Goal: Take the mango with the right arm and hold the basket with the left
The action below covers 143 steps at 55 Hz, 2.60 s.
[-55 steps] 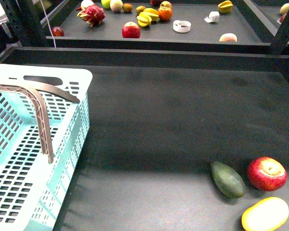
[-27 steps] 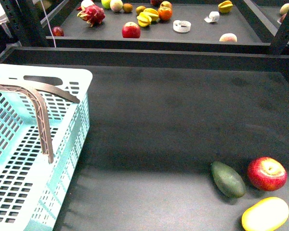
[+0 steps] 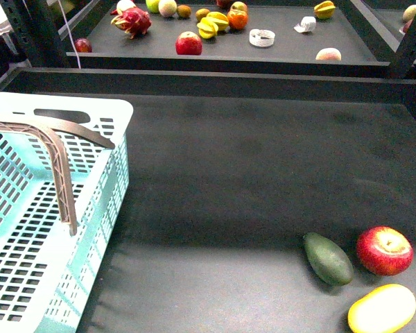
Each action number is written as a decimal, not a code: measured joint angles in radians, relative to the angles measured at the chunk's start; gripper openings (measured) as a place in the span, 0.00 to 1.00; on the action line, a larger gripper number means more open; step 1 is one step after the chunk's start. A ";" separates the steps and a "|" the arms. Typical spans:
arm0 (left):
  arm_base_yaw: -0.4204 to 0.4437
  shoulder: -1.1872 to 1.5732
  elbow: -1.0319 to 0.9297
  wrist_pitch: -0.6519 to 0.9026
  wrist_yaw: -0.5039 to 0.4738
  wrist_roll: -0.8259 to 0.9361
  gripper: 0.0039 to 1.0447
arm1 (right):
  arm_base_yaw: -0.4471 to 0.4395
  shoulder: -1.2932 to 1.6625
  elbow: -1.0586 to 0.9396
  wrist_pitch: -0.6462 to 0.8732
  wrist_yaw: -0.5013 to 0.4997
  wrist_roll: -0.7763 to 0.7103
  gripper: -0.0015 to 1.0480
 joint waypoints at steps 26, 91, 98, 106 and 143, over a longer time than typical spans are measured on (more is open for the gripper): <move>0.000 0.000 0.000 0.000 0.000 0.000 0.95 | 0.000 0.000 0.000 0.000 0.000 0.000 0.92; -0.092 1.628 0.365 0.869 -0.095 -0.757 0.95 | 0.000 0.000 0.000 0.000 0.000 0.000 0.92; -0.067 1.681 0.414 0.866 -0.097 -0.814 0.95 | 0.000 0.000 0.000 0.000 0.000 0.000 0.92; -0.032 1.763 0.490 0.865 -0.106 -0.856 0.95 | 0.000 0.000 0.000 0.000 0.000 0.000 0.92; -0.041 1.841 0.549 0.836 -0.127 -0.934 0.32 | 0.000 0.000 0.000 0.000 0.000 0.000 0.92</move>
